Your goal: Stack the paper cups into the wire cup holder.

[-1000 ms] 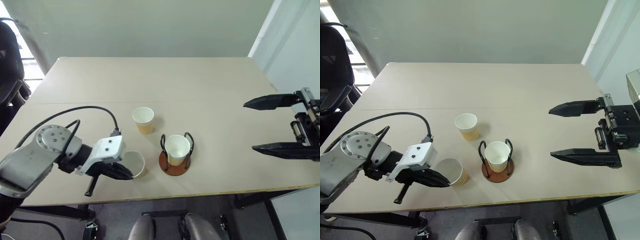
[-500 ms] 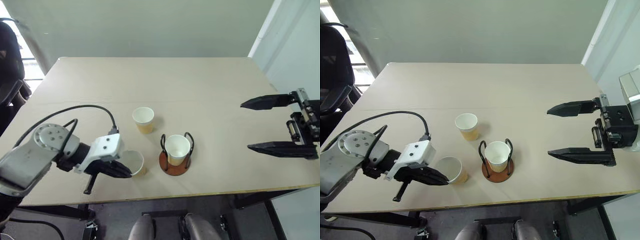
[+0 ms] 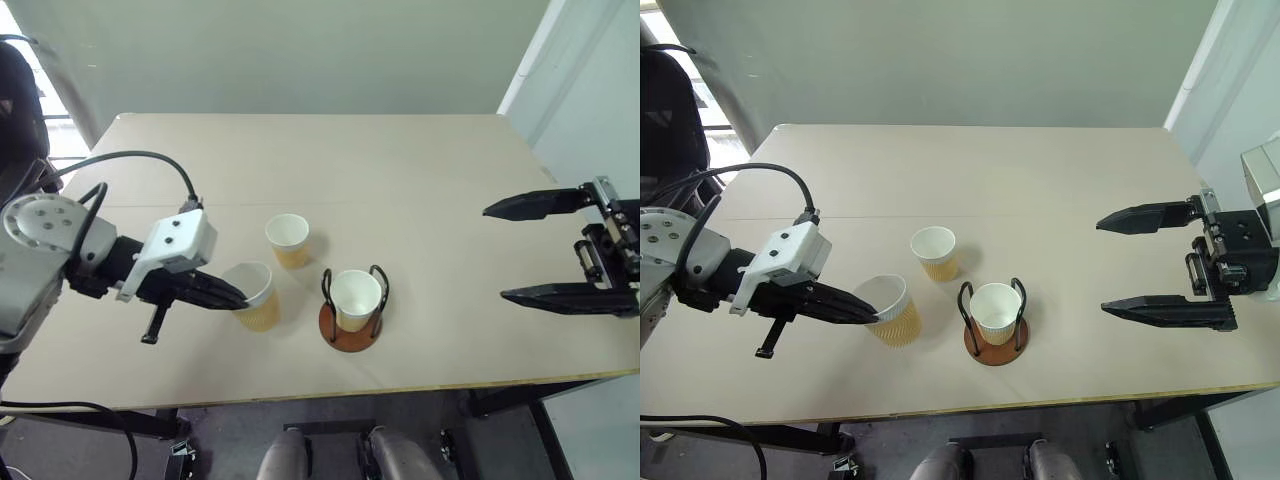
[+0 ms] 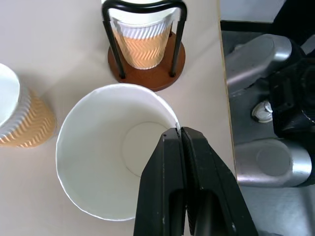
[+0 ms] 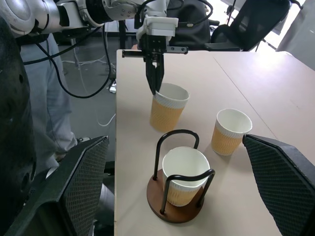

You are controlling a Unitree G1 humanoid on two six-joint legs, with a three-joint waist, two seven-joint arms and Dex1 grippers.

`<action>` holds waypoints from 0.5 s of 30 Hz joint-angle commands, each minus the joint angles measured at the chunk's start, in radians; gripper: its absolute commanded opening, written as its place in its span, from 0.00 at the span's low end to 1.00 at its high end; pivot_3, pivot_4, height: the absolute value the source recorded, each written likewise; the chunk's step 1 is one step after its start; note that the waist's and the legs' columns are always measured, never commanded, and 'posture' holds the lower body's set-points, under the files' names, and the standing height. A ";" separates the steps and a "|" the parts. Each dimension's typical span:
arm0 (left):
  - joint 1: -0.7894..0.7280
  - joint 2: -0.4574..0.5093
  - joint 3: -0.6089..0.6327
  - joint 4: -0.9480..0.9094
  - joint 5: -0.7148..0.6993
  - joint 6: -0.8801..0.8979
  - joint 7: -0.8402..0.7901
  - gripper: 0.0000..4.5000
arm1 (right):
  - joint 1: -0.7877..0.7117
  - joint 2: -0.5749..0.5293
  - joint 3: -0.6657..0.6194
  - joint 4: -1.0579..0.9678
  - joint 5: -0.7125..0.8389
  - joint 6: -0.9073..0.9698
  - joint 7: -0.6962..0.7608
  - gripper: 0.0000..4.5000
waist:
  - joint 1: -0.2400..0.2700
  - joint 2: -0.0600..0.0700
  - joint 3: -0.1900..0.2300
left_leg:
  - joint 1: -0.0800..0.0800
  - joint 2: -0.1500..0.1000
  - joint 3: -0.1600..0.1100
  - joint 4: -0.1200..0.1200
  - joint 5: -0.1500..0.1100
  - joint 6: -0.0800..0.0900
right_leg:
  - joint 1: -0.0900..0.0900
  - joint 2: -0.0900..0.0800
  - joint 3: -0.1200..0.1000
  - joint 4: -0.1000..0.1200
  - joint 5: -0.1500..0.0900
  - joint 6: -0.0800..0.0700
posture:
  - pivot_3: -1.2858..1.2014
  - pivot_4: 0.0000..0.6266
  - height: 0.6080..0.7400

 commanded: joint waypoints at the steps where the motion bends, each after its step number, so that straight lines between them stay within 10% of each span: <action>1: -0.123 0.021 0.014 0.071 0.031 -0.066 -0.051 0.01 | 0.001 -0.022 -0.023 0.001 -0.030 -0.029 0.002 1.00 | 0.003 0.000 0.000 | 0.000 0.000 0.000 0.000 0.000 0.000 | 0.000 0.000 0.000 0.000 0.000 0.000 | 0.52 0.24 1.00; 15: -0.757 -0.187 -0.443 0.357 -0.053 -0.387 -0.124 0.01 | 0.090 -0.045 -0.127 -0.042 -0.042 -0.011 -0.030 1.00 | 0.015 0.000 0.000 | -0.003 -0.001 0.001 0.002 -0.002 0.006 | 0.000 -0.001 0.002 -0.002 0.006 0.012 | 0.52 0.24 1.00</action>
